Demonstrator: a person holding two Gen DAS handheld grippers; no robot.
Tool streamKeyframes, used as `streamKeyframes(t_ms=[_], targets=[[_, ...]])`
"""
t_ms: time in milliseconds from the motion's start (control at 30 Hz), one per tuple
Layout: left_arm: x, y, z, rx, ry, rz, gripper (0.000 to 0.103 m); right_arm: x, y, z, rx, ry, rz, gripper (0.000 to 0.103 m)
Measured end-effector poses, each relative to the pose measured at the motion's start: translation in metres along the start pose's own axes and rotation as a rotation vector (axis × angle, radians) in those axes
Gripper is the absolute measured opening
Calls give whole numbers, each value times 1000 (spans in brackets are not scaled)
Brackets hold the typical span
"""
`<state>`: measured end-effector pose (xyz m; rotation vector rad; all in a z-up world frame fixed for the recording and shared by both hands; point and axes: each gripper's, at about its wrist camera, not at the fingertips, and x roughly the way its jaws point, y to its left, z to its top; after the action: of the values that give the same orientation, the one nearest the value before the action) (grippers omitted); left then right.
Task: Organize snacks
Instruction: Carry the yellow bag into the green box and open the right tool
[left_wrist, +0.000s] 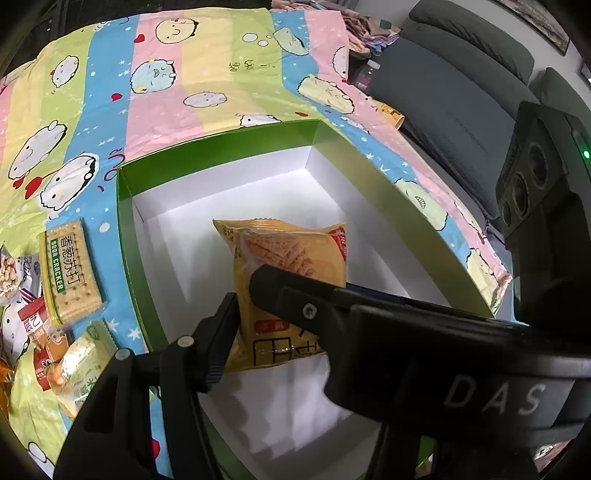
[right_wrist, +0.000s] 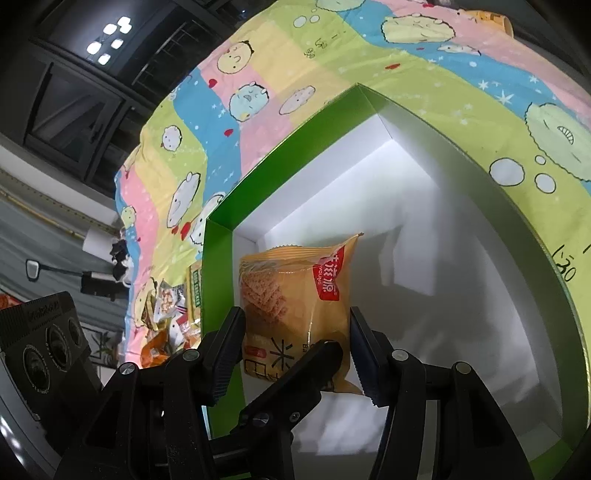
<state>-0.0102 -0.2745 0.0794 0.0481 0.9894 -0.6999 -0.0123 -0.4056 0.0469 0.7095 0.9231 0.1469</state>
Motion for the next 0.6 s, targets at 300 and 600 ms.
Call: streamKeyframes(t_ms=[300, 600], targets=[[4, 1, -4, -34, 17, 92, 55, 9, -4, -1, 5, 30, -6, 59], [3, 1, -6, -9, 13, 101, 57, 12, -5, -1, 4, 39, -34, 59]])
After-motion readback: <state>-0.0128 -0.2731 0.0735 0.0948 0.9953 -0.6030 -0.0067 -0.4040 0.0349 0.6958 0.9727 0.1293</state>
